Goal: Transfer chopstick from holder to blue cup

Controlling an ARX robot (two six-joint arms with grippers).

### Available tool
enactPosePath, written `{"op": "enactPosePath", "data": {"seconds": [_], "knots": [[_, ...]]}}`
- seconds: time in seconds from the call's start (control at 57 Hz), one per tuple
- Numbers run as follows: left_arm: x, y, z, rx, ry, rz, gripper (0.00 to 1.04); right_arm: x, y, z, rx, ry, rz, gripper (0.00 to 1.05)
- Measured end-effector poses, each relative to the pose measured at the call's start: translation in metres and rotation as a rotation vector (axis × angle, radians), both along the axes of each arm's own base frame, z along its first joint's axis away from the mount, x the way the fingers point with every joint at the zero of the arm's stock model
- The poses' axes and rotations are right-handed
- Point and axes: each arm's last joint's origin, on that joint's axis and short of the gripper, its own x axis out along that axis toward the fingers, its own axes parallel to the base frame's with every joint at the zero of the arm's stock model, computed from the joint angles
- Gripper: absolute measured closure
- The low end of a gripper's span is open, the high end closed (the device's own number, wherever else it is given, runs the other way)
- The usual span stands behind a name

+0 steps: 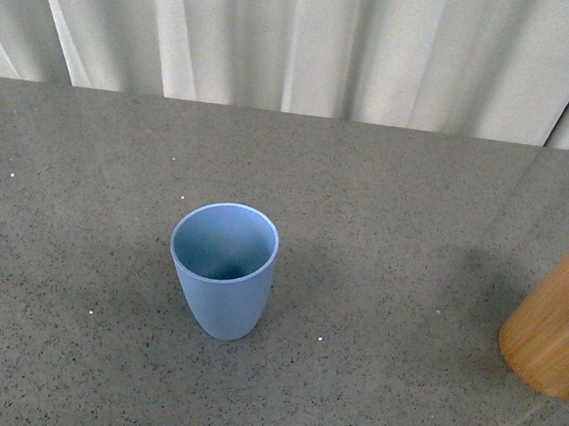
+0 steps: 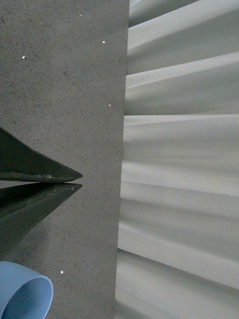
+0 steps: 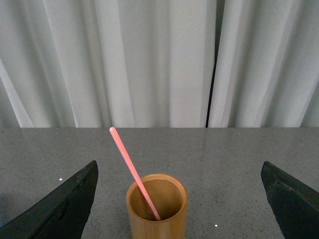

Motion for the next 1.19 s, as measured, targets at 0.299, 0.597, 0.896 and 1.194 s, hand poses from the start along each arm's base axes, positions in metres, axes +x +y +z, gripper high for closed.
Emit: {"op": "enactPosePath", "data": {"seconds": [0.299, 0.597, 0.896, 1.194], "knots": [[-0.013, 0.0, 0.002, 0.0, -0.008, 0.0, 1.01, 0.0, 0.0, 0.0, 0.0, 0.0, 0.0, 0.1], [-0.02, 0.0, 0.002, 0.0, -0.008, 0.0, 1.01, 0.0, 0.0, 0.0, 0.0, 0.0, 0.0, 0.1], [-0.033, 0.0, -0.001, 0.0, -0.006, 0.0, 1.01, 0.0, 0.0, 0.0, 0.0, 0.0, 0.0, 0.1], [-0.033, 0.0, -0.002, -0.001, -0.002, 0.0, 0.77, 0.0, 0.0, 0.0, 0.0, 0.0, 0.0, 0.1]]}}
